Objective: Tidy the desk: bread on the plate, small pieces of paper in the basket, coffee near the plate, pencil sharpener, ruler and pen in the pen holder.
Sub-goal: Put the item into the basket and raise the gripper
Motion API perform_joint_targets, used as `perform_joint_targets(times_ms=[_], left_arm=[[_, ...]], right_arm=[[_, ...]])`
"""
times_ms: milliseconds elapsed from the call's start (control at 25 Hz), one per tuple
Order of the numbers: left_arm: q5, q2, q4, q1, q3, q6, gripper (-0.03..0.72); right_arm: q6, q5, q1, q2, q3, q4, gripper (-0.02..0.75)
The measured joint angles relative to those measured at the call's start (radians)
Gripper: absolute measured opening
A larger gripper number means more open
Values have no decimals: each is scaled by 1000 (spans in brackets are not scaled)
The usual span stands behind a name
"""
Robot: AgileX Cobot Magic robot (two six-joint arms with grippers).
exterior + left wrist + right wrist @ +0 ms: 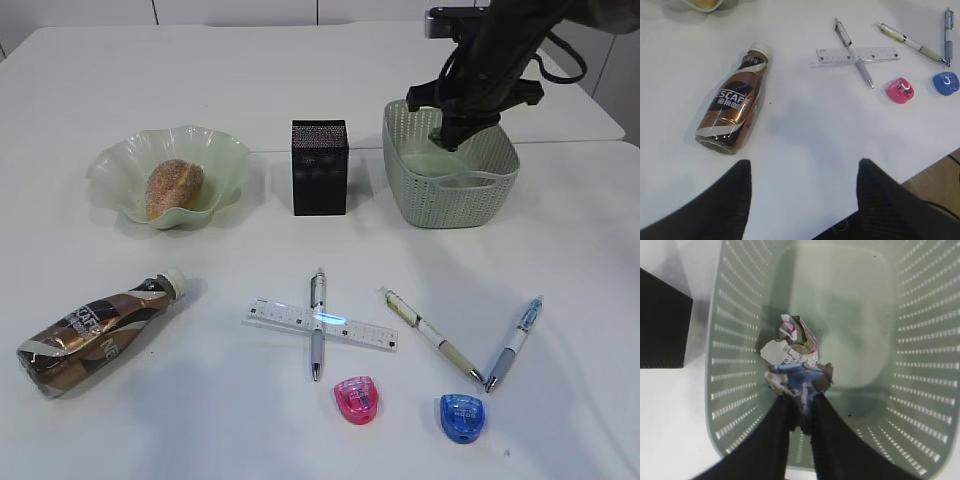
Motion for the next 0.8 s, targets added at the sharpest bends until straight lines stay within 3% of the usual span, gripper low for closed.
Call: perform_joint_targets(times_ms=[80,160,280,600,800], left_arm=[[0,0,0,0,0,0,466],[0,0,0,0,0,0,466],[0,0,0,0,0,0,466],[0,0,0,0,0,0,466],[0,0,0,0,0,0,466]], right_arm=[[4,0,0,2,0,0,169],[14,-9,0,4,0,0,293],[29,-19,0,4,0,-7,391],[40,43,0,-2,-34,-17,420],[43,178,-2,-74,-80,-13,421]])
